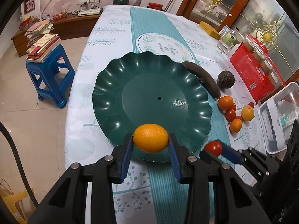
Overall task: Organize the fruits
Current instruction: 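Place the small orange on the green plate with the left gripper while the right places the tomato, then move both open grippers back toward the remaining fruit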
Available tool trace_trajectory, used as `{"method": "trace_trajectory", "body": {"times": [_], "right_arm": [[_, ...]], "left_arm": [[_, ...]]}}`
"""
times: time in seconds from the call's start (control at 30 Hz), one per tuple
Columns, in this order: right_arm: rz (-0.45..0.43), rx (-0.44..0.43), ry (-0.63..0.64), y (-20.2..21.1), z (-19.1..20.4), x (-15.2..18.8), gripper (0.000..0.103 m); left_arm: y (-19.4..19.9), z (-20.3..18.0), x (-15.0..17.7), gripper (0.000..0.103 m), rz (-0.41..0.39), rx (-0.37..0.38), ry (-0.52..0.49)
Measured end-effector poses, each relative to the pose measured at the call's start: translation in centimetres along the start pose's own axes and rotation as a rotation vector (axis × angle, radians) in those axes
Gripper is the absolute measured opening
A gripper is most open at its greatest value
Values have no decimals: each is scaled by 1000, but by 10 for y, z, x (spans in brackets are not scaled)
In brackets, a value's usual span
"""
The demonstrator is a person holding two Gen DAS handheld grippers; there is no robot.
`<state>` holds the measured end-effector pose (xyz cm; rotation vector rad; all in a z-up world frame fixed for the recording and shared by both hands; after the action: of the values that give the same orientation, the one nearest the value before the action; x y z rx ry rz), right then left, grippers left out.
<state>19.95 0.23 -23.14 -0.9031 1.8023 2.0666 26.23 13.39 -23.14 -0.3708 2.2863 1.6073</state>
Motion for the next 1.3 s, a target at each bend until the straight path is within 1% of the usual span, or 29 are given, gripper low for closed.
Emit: {"method": "trace_trajectory", "body": {"times": [0.27, 0.43, 0.53, 0.6, 0.63, 0.73, 0.8, 0.83, 1.03, 1.1, 1.3], "right_arm": [[27, 27, -40, -24, -2, -11, 27], [40, 37, -63, -31, -4, -11, 27], [46, 63, -42, -28, -5, -10, 27], [42, 57, -48, -26, -6, -11, 29], [40, 55, -56, -25, -7, -11, 32], [32, 51, -86, -20, -13, -10, 40], [25, 47, -112, -16, -18, -9, 42], [22, 48, -127, -14, -20, -8, 43], [8, 45, -208, 2, -31, 6, 48], [7, 51, -233, 9, -35, 15, 49], [24, 62, -330, 28, -60, 48, 50]], "left_arm": [[-19, 11, 1, 36, 64, 10, -14], [-25, 12, 3, 37, 77, 21, -15], [-26, 11, 4, 41, 80, 11, -12], [-25, 10, 4, 43, 83, 9, -13], [-23, 9, 4, 43, 79, 4, -16], [-16, 8, 4, 50, 60, -9, -22], [-9, 8, 4, 55, 46, -23, -16], [-6, 7, 5, 56, 44, -27, -14], [10, 1, 12, 58, 36, -49, -17], [15, -4, 17, 61, 30, -48, -20], [23, -26, 34, 63, 33, -52, -45]]}}
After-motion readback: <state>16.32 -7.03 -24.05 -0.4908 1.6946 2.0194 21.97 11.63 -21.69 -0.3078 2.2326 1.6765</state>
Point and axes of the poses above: each gripper's, at about its wrist camera, not at the fingertips, and y roughly against the way its jaws point, z to its left, x to its underside, the point moved 8 cm from there along -y, roughly the way its jaws point, and after that the axes turned 5 degrees about y, right-handed, at the moved point
